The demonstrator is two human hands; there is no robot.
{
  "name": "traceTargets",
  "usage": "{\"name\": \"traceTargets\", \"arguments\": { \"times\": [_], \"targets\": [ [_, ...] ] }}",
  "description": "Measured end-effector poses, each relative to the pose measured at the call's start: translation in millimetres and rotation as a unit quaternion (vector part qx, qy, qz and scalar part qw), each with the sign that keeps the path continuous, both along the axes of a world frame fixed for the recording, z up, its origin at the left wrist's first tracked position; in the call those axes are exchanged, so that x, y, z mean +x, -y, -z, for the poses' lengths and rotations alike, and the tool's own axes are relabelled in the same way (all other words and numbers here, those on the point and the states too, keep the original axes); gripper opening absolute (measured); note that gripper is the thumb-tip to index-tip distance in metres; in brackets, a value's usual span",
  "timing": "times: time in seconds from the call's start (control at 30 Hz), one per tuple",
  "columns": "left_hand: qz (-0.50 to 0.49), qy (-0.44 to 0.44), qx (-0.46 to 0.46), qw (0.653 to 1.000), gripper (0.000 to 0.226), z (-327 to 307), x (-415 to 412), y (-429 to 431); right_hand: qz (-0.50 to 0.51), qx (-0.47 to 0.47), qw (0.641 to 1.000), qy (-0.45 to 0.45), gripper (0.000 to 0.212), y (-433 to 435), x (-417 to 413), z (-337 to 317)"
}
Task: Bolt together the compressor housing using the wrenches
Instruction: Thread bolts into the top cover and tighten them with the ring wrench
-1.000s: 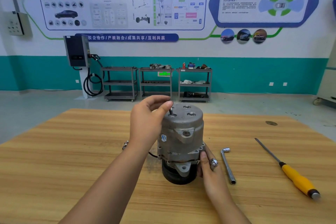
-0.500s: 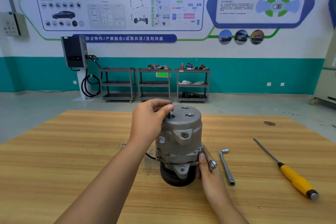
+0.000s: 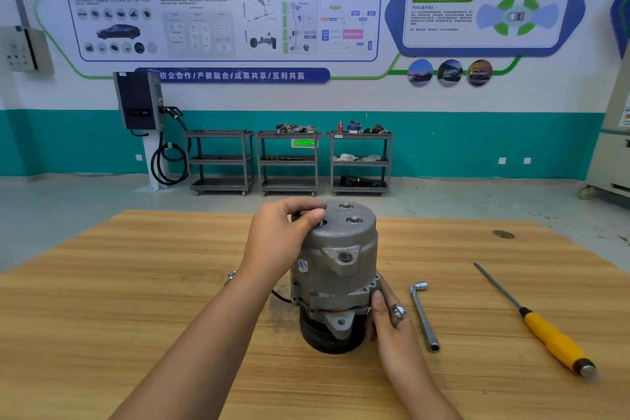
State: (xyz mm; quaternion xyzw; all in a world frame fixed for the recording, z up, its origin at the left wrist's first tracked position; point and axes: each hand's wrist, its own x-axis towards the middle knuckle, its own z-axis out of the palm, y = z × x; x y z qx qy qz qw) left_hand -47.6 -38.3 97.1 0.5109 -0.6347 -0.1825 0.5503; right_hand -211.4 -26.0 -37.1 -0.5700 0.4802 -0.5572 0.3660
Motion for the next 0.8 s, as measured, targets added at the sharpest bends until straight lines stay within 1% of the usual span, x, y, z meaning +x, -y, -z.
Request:
{"name": "traceTargets", "arguments": {
  "times": [0.17,0.3,0.33,0.47,0.53,0.6,0.67,0.73,0.8],
  "targets": [
    [0.034,-0.039,0.024,0.998,0.017,1.1,1.0,-0.2,-0.004,0.004,1.0,0.004,0.053,-2.5,0.8,-1.6],
    [0.032,-0.045,0.023,0.998,0.02,3.7,0.6,-0.9,-0.001,0.017,1.0,0.005,0.058,-4.2,-0.4,-1.8],
    [0.035,-0.046,0.022,0.998,0.021,4.3,0.6,-1.4,0.003,0.019,1.0,0.008,0.056,-4.9,-1.5,-1.8],
    [0.059,-0.066,0.02,0.996,0.025,7.3,-0.1,-3.5,0.026,0.045,0.998,0.036,0.027,-6.6,-14.6,-5.9],
    [0.063,-0.101,0.006,0.993,0.031,10.3,0.0,-3.8,0.0,0.06,0.998,0.01,0.02,-10.8,-28.7,-8.9],
    [0.055,-0.129,-0.021,0.99,0.043,16.5,-0.1,-4.1,-0.023,0.074,0.997,-0.011,0.018,-15.4,-35.7,-25.9],
    [0.045,-0.144,-0.035,0.988,0.059,28.7,0.0,-4.1,-0.037,0.06,0.997,-0.007,0.02,-19.9,-39.8,-49.4],
    [0.036,-0.14,-0.027,0.989,0.073,45.6,1.0,-2.8,-0.039,0.017,0.999,-0.007,0.033,-28.9,-44.1,-74.1],
    [0.036,-0.126,-0.019,0.991,0.078,61.8,2.8,-0.1,-0.046,-0.027,0.998,-0.021,0.046,-35.1,-46.5,-96.1]
  ]
}}
